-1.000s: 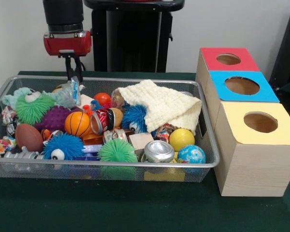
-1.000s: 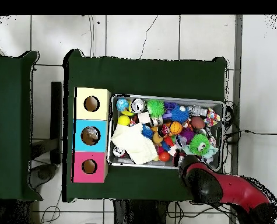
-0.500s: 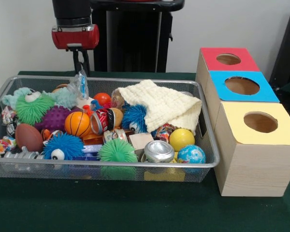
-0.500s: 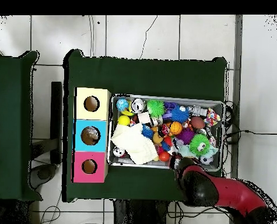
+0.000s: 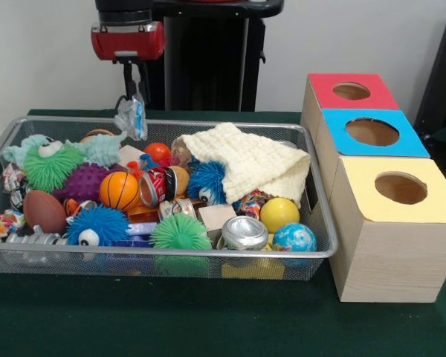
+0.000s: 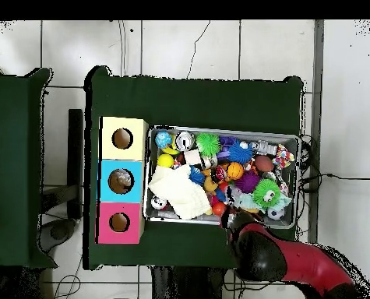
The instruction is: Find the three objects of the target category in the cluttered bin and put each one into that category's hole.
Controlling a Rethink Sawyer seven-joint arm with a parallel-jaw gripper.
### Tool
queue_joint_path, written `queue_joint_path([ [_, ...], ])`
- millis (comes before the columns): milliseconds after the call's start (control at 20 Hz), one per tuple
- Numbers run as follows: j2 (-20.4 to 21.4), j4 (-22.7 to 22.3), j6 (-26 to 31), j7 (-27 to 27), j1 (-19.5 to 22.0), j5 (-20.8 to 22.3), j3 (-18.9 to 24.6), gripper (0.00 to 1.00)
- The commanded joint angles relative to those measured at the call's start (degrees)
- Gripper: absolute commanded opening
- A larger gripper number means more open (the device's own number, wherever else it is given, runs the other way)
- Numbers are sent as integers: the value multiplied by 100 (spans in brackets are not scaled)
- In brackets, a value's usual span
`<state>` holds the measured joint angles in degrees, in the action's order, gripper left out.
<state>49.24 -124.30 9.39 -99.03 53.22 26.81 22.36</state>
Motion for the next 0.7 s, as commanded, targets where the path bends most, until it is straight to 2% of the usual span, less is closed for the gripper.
queue_joint_path([
  [50, 295, -323, -322, -1243, -256, -401, -191, 0],
  [400, 608, -496, -251, -1314, -646, -762, -358, 0],
  [700, 683, -492, -180, -1398, -1134, -1091, -568, 0],
])
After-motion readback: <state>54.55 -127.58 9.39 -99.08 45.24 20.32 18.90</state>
